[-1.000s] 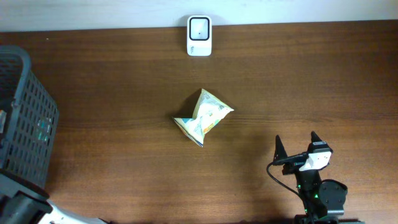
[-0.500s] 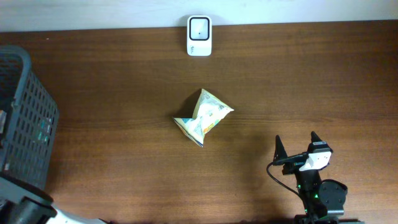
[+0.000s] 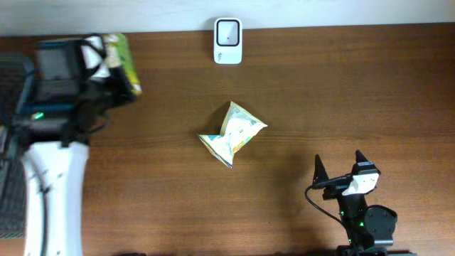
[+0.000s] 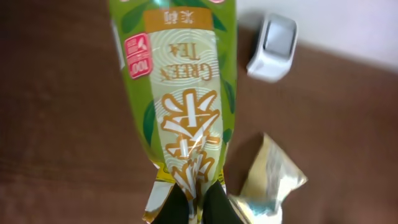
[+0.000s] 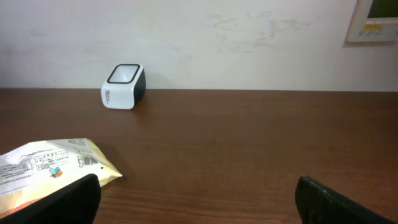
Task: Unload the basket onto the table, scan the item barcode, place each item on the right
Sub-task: 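Place the green tea pack on the table right of the snack bag, then reach the left gripper into the basket and grasp the green tissue pack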
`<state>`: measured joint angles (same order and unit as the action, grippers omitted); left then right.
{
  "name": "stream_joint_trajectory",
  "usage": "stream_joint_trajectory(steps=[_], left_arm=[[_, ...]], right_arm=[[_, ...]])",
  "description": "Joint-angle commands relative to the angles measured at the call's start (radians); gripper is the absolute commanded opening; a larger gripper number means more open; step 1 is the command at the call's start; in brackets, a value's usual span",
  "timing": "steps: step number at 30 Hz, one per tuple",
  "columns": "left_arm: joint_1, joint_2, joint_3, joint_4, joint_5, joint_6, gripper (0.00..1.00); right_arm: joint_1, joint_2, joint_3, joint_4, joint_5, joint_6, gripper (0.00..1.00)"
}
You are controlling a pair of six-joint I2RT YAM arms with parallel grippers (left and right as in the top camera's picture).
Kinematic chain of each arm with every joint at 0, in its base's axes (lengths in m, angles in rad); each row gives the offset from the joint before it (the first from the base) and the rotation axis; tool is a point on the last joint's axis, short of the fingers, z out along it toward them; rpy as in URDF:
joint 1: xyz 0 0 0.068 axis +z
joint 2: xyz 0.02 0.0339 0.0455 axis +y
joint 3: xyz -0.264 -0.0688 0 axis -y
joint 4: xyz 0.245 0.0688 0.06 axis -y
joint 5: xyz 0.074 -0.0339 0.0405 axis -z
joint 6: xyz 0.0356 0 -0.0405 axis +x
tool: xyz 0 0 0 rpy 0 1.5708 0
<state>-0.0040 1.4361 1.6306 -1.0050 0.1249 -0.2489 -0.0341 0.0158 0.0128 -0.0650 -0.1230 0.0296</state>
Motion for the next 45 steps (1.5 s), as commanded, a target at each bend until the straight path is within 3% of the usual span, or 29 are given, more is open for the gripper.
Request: stream_joint_trajectory(steps=[1,3,8,17,18,19,20,21,23,26,30,34,36,38,40,42,43,45], left_arm=[[-0.220,0.159,-0.026,0.026,-0.018,0.042,0.00],[-0.352,0.322,-0.026,0.099,-0.016,0.082,0.00],[-0.536,0.459,-0.026,0.334,-0.010,0.169,0.00],[-0.715,0.653,-0.026,0.456,-0.013,0.175,0.00],[-0.726,0.653,-0.026,0.460,-0.013,0.175,0.10],[-0.729,0.653,-0.026,0.463,-0.013,0.175,0.41],[-0.729,0.653,-0.025,0.469,-0.014,0.175,0.63],[-0.726,0.651,-0.016,0.470,-0.014,0.175,0.72],[-0.691,0.631,0.050,0.435,-0.018,0.175,0.79],[-0.539,0.531,0.251,0.295,-0.018,0.175,0.80],[-0.252,0.343,0.423,0.105,-0.023,0.167,0.75],[0.022,0.131,0.423,-0.030,-0.309,0.041,0.75],[0.226,0.048,0.423,-0.105,-0.435,0.002,0.79],[0.431,0.055,0.422,-0.151,-0.423,-0.067,0.82],[0.641,0.097,0.422,-0.173,-0.299,-0.073,0.80],[0.723,0.132,0.422,-0.208,-0.277,-0.072,0.82],[0.746,0.156,0.422,-0.220,-0.276,-0.071,0.94],[0.754,0.219,0.422,-0.211,-0.186,0.071,1.00]], right_arm=[[-0.006,-0.007,-0.007,-0.002,-0.004,0.008,0.99],[-0.006,-0.007,-0.007,-0.002,-0.004,0.008,0.99],[-0.006,-0.007,-0.007,-0.002,-0.005,0.008,0.99],[-0.006,-0.007,-0.007,-0.002,-0.004,0.008,0.99],[-0.006,-0.007,-0.007,-0.002,-0.005,0.008,0.99],[-0.006,-0.007,-0.007,-0.002,-0.004,0.008,0.99],[-0.006,-0.007,-0.007,-0.002,-0.005,0.008,0.99],[-0.006,-0.007,-0.007,-0.002,-0.004,0.008,0.99],[-0.006,-0.007,-0.007,-0.003,-0.005,0.008,0.99],[-0.006,-0.007,-0.007,-0.002,-0.005,0.008,0.99],[-0.006,-0.007,-0.007,-0.002,-0.005,0.008,0.99],[-0.006,-0.007,-0.007,-0.002,-0.004,0.008,0.99],[-0.006,-0.007,-0.007,-0.002,-0.004,0.008,0.99],[-0.006,-0.007,-0.007,-0.002,-0.005,0.008,0.99],[-0.006,-0.007,-0.007,-0.002,-0.004,0.008,0.99],[-0.006,-0.007,-0.007,-0.002,-0.004,0.008,0.99],[-0.006,-0.007,-0.007,-0.002,-0.005,0.008,0.99],[-0.006,-0.007,-0.007,-0.002,-0.004,0.008,0.99]])
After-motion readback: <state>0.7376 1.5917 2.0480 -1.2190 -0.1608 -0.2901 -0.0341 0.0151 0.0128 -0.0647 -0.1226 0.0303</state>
